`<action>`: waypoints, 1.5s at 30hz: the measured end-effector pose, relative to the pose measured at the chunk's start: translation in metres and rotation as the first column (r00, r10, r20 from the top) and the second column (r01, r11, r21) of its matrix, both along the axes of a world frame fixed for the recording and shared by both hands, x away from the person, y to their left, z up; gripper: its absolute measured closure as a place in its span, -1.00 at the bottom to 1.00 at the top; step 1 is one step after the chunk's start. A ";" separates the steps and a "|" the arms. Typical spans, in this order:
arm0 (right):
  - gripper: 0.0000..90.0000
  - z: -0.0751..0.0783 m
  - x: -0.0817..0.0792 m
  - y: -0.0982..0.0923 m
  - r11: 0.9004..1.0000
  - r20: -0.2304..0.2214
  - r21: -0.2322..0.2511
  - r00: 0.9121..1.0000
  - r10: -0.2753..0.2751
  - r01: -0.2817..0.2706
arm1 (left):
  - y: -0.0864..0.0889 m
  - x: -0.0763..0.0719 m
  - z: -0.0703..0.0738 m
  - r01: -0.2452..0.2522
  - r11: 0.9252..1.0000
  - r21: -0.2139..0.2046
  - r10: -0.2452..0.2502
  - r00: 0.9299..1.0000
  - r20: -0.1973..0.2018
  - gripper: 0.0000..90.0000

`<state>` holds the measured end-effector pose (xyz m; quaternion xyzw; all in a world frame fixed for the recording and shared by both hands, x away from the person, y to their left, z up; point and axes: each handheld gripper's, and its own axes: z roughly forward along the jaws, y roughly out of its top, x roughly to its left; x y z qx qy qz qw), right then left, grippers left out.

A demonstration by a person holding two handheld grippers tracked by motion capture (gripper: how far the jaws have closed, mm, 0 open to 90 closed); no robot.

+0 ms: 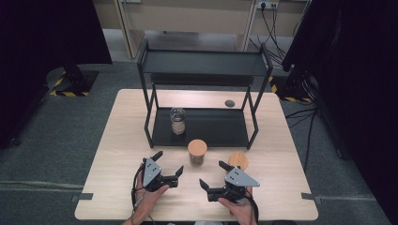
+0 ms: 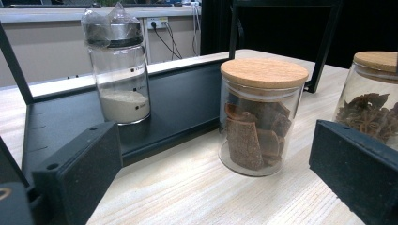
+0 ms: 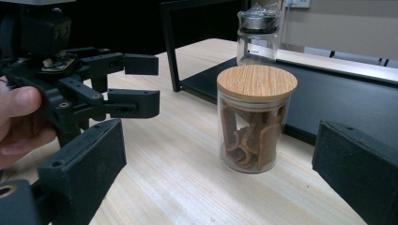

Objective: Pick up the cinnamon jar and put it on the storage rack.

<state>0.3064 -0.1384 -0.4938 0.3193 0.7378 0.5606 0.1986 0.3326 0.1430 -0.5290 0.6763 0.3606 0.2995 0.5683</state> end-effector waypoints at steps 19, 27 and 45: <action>-0.91 0.000 0.018 0.019 0.998 -0.008 -0.027 0.998 -0.061 0.061 | 0.000 0.000 0.000 0.001 1.000 0.001 -0.001 1.000 0.001 -0.95; -0.90 -0.001 0.025 0.025 0.995 -0.014 -0.041 0.996 -0.088 0.087 | 0.000 0.000 0.000 0.002 1.000 0.000 -0.002 1.000 0.001 -0.95; -0.89 -0.007 0.041 0.035 0.990 -0.038 -0.059 0.991 -0.128 0.125 | 0.000 0.000 0.000 0.001 1.000 -0.001 -0.001 1.000 0.002 -0.95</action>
